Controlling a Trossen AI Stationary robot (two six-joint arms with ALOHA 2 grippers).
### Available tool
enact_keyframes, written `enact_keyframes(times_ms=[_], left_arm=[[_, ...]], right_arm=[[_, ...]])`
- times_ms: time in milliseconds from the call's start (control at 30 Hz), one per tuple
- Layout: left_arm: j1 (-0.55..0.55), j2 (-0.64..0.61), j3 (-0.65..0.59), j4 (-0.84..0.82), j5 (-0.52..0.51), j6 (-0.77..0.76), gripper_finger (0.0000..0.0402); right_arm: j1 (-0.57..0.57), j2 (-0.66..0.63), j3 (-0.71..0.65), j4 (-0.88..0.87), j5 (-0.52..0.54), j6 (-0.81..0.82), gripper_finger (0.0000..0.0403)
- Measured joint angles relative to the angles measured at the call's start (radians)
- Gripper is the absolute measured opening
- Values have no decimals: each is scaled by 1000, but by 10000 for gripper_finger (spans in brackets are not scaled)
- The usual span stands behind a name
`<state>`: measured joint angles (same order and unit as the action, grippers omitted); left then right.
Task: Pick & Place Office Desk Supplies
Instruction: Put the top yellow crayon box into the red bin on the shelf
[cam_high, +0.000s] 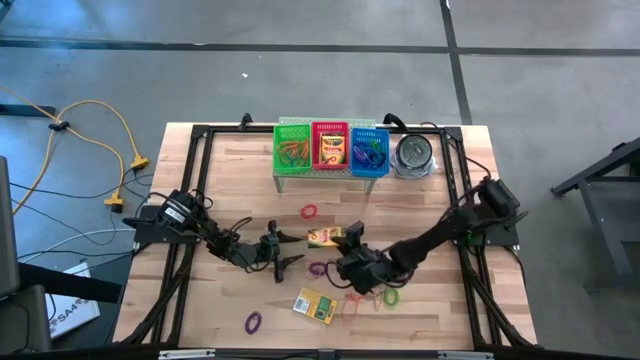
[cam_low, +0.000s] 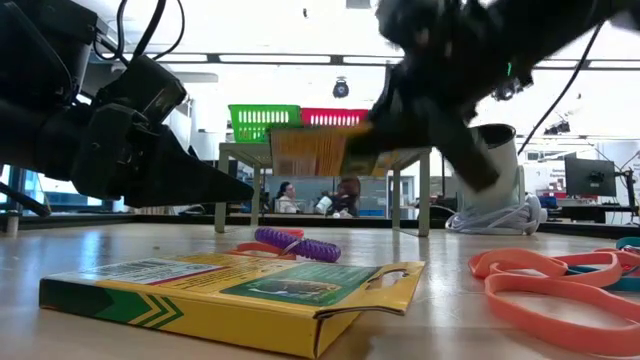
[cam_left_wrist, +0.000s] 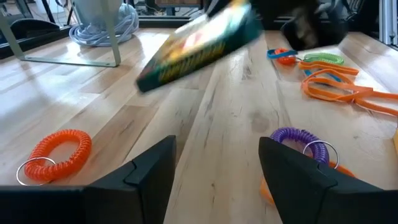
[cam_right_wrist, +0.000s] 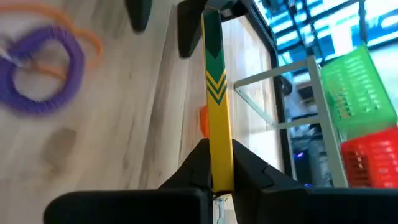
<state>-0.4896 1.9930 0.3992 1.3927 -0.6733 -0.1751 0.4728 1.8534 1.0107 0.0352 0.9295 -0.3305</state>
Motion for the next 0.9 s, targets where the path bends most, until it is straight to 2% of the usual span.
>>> enact_keyframes(times_ms=[100, 267, 367, 500, 633, 800, 900], left_arm=[[0, 0, 0, 0, -1, -6, 223], [0, 0, 0, 0, -3, -11, 223], [0, 0, 0, 0, -3, -12, 223], [0, 0, 0, 0, -3, -12, 223], [0, 0, 0, 0, -2, -12, 223], [0, 0, 0, 0, -2, -12, 223], [0, 0, 0, 0, -2, -12, 223]], right_arm=[[19, -39, 73, -191, 81, 68, 19], [-4, -61, 273, -504, 146, 100, 19], [-44, -66, 401, -631, 165, 100, 19], [-102, -66, 533, -741, 221, 24, 19], [-186, -66, 659, -844, 208, 15, 19], [-328, -65, 760, -892, 57, 30, 19], [-409, -65, 776, -936, 37, 23, 19]])
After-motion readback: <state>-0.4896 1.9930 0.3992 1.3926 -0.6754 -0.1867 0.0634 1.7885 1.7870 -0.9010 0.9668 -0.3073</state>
